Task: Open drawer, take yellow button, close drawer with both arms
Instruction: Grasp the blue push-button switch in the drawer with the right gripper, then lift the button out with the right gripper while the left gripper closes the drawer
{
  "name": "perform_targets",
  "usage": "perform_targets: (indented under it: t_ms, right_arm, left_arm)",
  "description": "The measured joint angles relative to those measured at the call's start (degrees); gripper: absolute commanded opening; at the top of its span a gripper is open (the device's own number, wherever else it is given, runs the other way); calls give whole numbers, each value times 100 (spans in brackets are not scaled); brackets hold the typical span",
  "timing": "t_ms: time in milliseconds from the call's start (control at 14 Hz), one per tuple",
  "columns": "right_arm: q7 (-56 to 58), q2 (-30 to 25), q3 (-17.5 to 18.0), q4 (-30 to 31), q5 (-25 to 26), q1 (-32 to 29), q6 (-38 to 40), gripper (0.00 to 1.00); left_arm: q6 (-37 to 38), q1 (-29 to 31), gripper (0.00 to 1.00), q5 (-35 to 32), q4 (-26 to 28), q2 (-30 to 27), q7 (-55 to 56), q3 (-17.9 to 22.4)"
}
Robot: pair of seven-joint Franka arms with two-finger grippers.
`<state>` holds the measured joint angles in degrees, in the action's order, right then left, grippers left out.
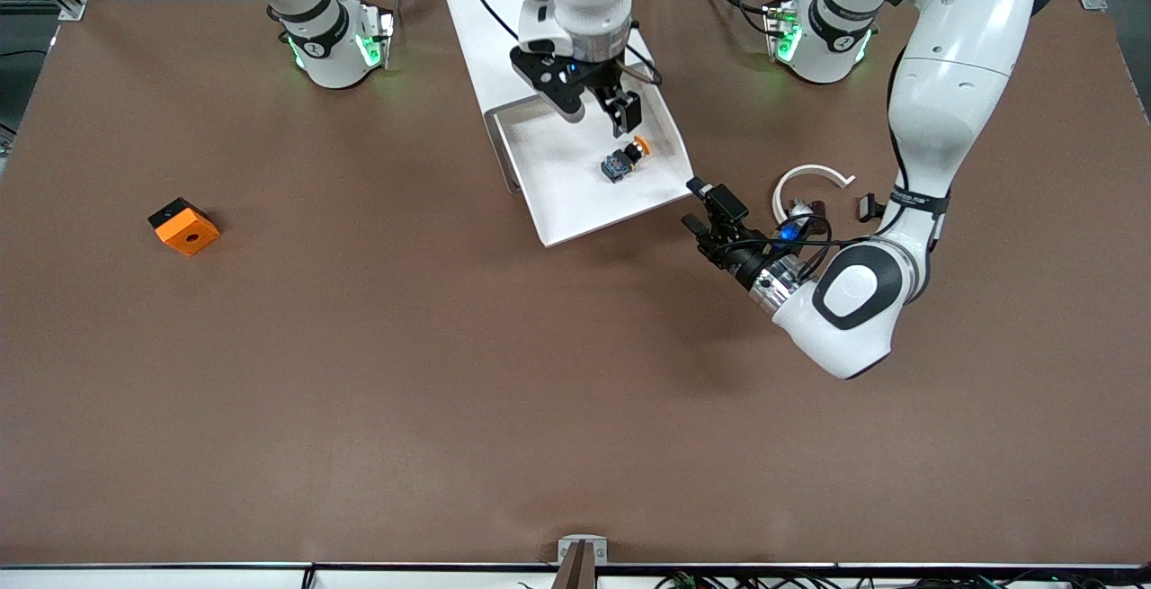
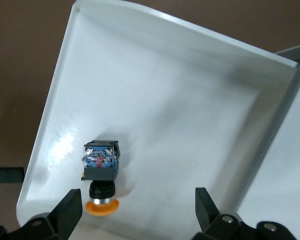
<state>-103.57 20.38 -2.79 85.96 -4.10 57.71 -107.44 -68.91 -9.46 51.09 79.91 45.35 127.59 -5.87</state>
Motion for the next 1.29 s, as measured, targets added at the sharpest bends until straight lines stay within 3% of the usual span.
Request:
perform_targets:
  t_ms: [215, 573, 1003, 1147, 1290]
  right_arm:
    - [0, 359, -92, -258, 7, -17, -42, 100]
    - [-3, 682, -110, -511, 94, -20, -166, 100]
    - [-102, 961, -95, -527, 153, 8, -412, 100]
    - [-121, 1001, -93, -535, 160, 9, -444, 77]
    - [-126, 1006, -92, -541, 160, 9, -445, 18]
  left_arm:
    - [0, 2, 100, -521, -150, -49, -1180, 6]
    - [-34, -20, 100, -1765, -181, -199, -4068, -7]
    - [-1702, -61, 100, -3483, -150, -359, -6400, -47]
    - [-2603, -62, 100, -3781, 30, -486, -6805, -48]
    - [-3443, -87, 100, -4087, 311, -661, -6950, -57]
